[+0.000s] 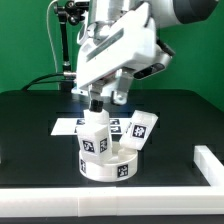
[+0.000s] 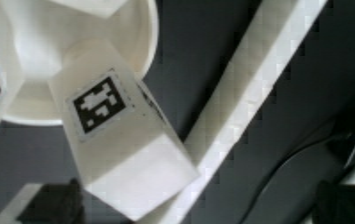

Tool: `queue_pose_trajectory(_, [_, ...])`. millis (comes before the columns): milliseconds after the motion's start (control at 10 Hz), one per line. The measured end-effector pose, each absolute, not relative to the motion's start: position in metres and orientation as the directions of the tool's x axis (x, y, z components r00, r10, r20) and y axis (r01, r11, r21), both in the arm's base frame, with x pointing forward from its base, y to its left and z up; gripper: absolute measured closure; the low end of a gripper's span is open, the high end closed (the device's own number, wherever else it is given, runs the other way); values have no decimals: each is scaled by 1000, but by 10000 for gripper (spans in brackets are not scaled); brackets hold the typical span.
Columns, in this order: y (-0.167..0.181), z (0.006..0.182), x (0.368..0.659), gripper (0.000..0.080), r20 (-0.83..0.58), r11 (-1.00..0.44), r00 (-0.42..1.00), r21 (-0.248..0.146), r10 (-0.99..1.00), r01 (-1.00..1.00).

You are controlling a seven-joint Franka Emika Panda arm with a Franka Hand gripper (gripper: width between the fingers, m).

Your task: Assemble stool

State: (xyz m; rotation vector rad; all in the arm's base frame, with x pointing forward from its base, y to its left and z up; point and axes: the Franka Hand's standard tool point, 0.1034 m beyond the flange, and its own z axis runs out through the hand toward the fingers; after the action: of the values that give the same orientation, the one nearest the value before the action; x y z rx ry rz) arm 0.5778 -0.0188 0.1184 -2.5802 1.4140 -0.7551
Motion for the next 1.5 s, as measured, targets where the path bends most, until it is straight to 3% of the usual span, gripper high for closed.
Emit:
queue_pose_trajectory(600, [-19, 115, 577, 151, 448, -742, 612, -212, -652, -636])
queue_pose_trajectory(800, [-18, 122, 578, 151, 401, -755, 648, -222, -648, -617])
queue_pose_trajectory(1200, [-17, 120, 574, 151, 157, -728, 716, -258, -681, -636])
queue_pose_trajectory(1300, [-15, 119, 572, 151, 92, -739, 745, -255, -661, -624])
queue_pose_trajectory(1500, [-12, 121, 576, 151, 129, -811, 809, -226, -574, -540])
